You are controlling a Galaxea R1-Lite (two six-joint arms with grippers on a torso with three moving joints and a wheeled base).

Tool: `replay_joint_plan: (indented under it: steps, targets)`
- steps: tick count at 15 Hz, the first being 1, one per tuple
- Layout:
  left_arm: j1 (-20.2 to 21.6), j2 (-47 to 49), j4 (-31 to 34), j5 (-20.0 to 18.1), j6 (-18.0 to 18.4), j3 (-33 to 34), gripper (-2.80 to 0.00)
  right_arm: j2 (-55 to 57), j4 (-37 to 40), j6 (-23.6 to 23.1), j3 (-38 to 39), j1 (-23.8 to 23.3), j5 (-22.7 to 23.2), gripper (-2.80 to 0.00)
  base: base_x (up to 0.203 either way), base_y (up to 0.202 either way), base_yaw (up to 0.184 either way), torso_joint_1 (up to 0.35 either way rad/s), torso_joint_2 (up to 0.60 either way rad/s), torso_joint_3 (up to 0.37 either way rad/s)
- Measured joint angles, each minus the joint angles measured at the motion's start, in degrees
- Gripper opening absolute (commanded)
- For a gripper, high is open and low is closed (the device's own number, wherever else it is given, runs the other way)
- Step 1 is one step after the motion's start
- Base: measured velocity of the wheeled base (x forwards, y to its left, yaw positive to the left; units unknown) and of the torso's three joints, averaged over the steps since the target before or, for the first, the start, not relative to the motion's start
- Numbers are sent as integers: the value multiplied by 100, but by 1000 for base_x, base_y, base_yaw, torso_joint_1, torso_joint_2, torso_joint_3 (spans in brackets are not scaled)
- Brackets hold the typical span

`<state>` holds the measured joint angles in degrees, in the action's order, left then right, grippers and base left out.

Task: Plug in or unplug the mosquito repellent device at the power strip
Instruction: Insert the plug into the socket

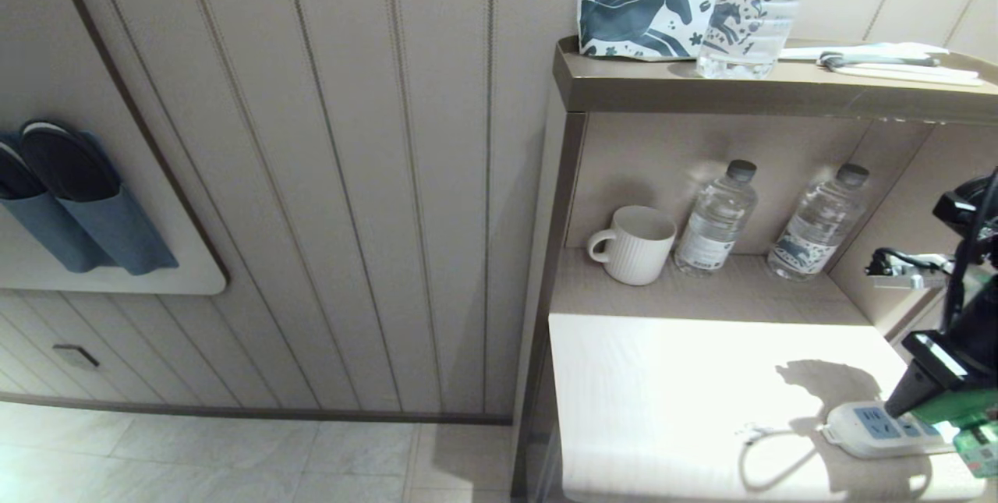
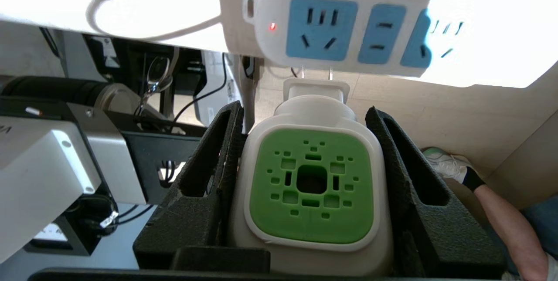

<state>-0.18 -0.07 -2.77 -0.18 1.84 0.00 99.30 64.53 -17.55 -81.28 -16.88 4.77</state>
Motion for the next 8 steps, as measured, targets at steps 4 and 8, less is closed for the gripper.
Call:
replay_joint_plan:
  steps: [4,8]
  targets:
    - [0,0,-1,2,-2,0,-280,75,-70,0,47,-15,0,-280,0,0,0,0,0,0]
    - [0,0,-8,1,-7,0,-280,210,-205,-7,97,-21,2,-280,0,0,0,0,0,0]
